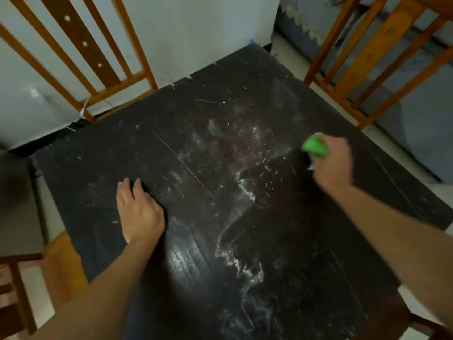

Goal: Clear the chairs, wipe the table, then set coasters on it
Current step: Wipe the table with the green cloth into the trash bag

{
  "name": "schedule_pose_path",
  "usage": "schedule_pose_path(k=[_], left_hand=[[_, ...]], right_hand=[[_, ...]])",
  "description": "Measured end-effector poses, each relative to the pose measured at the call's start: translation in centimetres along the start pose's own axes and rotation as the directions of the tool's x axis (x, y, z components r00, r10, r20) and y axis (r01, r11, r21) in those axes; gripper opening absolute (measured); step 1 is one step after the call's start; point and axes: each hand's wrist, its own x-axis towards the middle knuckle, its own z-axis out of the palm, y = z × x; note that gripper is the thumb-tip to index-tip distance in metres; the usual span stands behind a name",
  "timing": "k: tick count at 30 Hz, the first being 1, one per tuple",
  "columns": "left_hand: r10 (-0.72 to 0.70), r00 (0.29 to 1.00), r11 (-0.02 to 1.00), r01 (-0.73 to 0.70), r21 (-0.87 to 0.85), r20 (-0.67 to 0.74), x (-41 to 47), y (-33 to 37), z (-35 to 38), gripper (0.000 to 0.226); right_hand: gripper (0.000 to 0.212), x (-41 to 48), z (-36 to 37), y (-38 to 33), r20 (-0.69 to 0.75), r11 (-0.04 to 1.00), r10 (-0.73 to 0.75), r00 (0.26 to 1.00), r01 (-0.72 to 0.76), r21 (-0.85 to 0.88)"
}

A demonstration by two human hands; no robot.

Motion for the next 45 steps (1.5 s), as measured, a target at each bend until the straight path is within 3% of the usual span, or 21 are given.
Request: schedule_pose_path(k=[2, 3, 4, 7, 9, 12, 14, 16, 18, 20, 22, 25, 28, 30, 33, 35, 36, 38, 41, 43, 45], left_hand=[[-0.006, 1.000, 1.000, 0.006, 0.005, -0.002, 0.0, 0.2, 0.1, 0.042], [-0.012, 1.000, 1.000, 0.012, 0.007, -0.004, 0.1, 0.2, 0.1, 0.042], [-0.012, 1.000, 1.000, 0.012, 0.015, -0.007, 0.1, 0.1, 0.2, 0.043], [0.003, 1.000, 0.999, -0.003, 0.032, -0.008, 0.0, -0.1, 0.3, 0.043], [-0.011, 1.000, 0.999, 0.010, 0.030, 0.004, -0.1, -0.2, 0.2, 0.043], [-0.022, 0.999, 0.999, 0.021, 0.037, 0.045, -0.1, 0.0, -0.3, 0.041], [0.014, 0.997, 0.999, -0.017, 0.037, 0.071, 0.7, 0.8, -1.0, 0.040], [0.073, 0.994, 0.995, -0.078, 0.058, 0.082, 2.4, 2.2, -1.5, 0.039], [0.155, 0.984, 0.984, -0.162, 0.080, 0.086, 4.6, 4.2, -1.2, 0.040], [0.231, 0.968, 0.966, -0.240, 0.092, 0.100, 6.9, 6.2, -0.4, 0.042], [0.263, 0.956, 0.955, -0.278, 0.109, 0.133, 9.0, 7.6, 0.8, 0.045], [0.215, 0.965, 0.964, -0.235, 0.128, 0.153, 10.7, 8.1, 2.9, 0.047], [0.202, 0.972, 0.969, -0.216, 0.118, 0.120, 10.6, 7.7, 3.9, 0.047], [0.194, 0.974, 0.972, -0.207, 0.111, 0.117, 10.5, 7.6, 4.0, 0.046], [0.184, 0.976, 0.974, -0.197, 0.110, 0.116, 10.3, 7.9, 3.8, 0.046], [0.174, 0.979, 0.978, -0.185, 0.100, 0.110, 10.2, 8.1, 3.7, 0.045], [0.169, 0.979, 0.979, -0.180, 0.098, 0.110, 10.2, 8.1, 3.7, 0.045], [0.167, 0.980, 0.979, -0.178, 0.097, 0.108, 10.2, 8.2, 3.8, 0.045], [0.168, 0.981, 0.978, -0.178, 0.106, 0.096, 10.3, 8.0, 4.0, 0.045], [0.168, 0.981, 0.978, -0.178, 0.108, 0.093, 10.3, 7.9, 4.1, 0.045], [0.164, 0.983, 0.979, -0.173, 0.108, 0.087, 10.5, 7.8, 4.3, 0.044]], right_hand=[[0.050, 2.4, -1.7, 2.8, -0.055, 0.942, 0.312, 0.948, -0.317, -0.114], [0.053, 2.2, -1.5, 2.7, -0.064, 0.907, 0.391, 0.918, -0.396, -0.144], [0.054, 1.1, -0.5, 1.5, -0.068, 0.910, 0.368, 0.927, -0.374, -0.178], [0.059, -5.6, 3.5, -4.7, 0.038, 0.984, -0.024, 0.999, 0.030, -0.176], [0.066, -11.1, 5.2, -8.7, 0.156, 0.967, -0.228, 0.961, 0.242, -0.074], [0.066, -16.0, 5.1, -11.4, 0.324, 0.912, -0.409, 0.853, 0.369, 0.180], [0.063, -14.5, 3.8, -10.3, 0.370, 0.885, -0.449, 0.814, 0.347, 0.310], [0.055, -9.7, 2.4, -7.9, 0.278, 0.914, -0.347, 0.896, 0.256, 0.315], [0.045, -3.0, 0.5, -4.2, 0.093, 0.970, -0.117, 0.989, 0.094, 0.224], [0.044, 3.4, -1.6, 0.0, -0.018, 0.992, 0.090, 0.996, -0.089, 0.085], [0.047, 7.5, -3.0, 3.1, -0.035, 0.975, 0.223, 0.974, -0.222, 0.020], [0.054, 7.7, -1.2, 3.2, -0.016, 0.963, 0.269, 0.963, -0.269, 0.004], [0.061, 2.8, 3.0, -0.7, 0.015, 0.997, -0.068, 0.998, 0.067, 0.041], [0.068, -1.5, 4.8, -3.3, 0.079, 0.939, -0.327, 0.942, 0.315, 0.139], [0.070, -7.8, 4.6, -6.2, 0.259, 0.850, -0.514, 0.817, 0.446, 0.281], [0.072, -8.7, 3.5, -6.5, 0.339, 0.800, -0.581, 0.740, 0.441, 0.408], [0.073, -7.4, 2.9, -6.2, 0.328, 0.790, -0.577, 0.748, 0.408, 0.457], [0.072, -2.6, 1.9, -5.0, 0.257, 0.818, -0.477, 0.840, 0.318, 0.479], [0.057, 7.7, 0.9, -1.9, 0.089, 0.950, -0.173, 0.981, 0.142, 0.276], [0.054, 12.7, 0.4, 0.0, 0.089, 0.994, 0.044, 0.995, -0.053, 0.100], [0.056, 13.4, 2.0, -0.6, 0.086, 0.995, 0.090, 0.992, -0.093, 0.033]])
